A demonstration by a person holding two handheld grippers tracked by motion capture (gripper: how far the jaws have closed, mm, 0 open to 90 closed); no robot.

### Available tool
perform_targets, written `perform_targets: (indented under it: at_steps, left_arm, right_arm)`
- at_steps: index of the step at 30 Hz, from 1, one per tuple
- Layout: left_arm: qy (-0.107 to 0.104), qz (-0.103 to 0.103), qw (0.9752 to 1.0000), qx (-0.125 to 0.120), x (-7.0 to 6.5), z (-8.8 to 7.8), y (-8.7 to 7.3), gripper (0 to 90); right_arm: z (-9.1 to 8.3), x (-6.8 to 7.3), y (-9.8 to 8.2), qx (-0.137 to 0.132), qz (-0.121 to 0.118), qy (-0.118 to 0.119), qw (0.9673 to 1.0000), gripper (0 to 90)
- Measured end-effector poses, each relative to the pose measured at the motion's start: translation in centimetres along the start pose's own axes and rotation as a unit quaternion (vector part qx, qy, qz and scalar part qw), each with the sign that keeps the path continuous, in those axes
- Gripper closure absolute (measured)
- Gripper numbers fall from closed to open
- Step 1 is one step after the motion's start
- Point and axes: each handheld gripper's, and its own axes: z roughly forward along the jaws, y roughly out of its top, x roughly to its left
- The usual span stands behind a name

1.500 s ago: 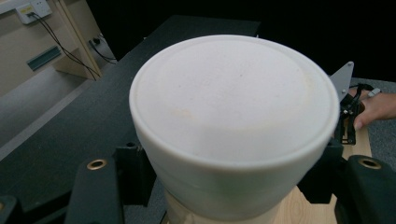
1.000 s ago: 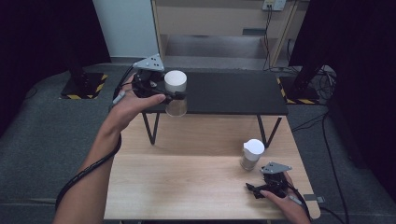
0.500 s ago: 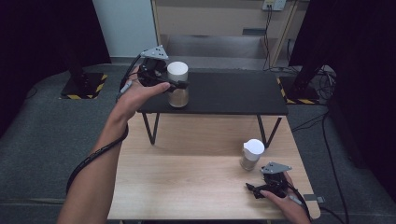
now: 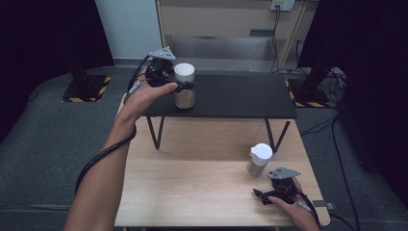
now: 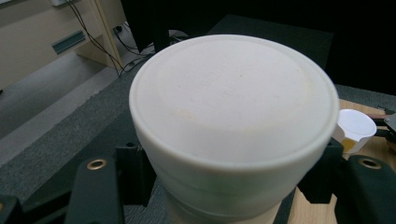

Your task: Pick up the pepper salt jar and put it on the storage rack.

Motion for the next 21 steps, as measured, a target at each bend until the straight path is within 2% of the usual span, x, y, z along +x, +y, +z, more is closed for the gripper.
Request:
perform_targets:
  at_steps: [6,11,15,16,18,19,21]
  left_arm:
    - [-0.010,-0.003,0.9999,-0.009,0.6,-0.2,-0.7,33.3]
    - [-0.010,-0.004,0.9999,-0.009,0.6,-0.2,-0.7,32.9]
    - [-0.012,0.004,0.9998,-0.014,0.7,-0.2,-0.7,19.5]
    - [-0.006,0.013,0.9999,-0.008,0.4,-0.3,-0.5,16.7]
    - [0.001,0.014,0.9999,-0.007,0.2,-0.5,-0.5,14.0]
    - [0.007,0.014,0.9999,-0.006,0.1,-0.7,-0.5,9.4]
    - [0.013,0.014,0.9998,-0.007,-0.1,-1.1,-0.6,8.4]
  right_arm:
    - [0.0,0.0,0.0,0.000,0.000,0.000,1.0000,2.9]
    - [0.0,0.0,0.0,0.000,0.000,0.000,1.0000,2.9]
    - [0.0,0.0,0.0,0.000,0.000,0.001,1.0000,2.8]
    - [0.0,0.0,0.0,0.000,0.000,0.001,1.0000,2.8]
    - [0.0,0.0,0.0,0.000,0.000,0.001,1.0000,2.8]
    - [0.0,0.0,0.0,0.000,0.000,0.000,1.0000,2.9]
    - [0.0,0.0,0.0,0.000,0.000,0.000,1.0000,2.9]
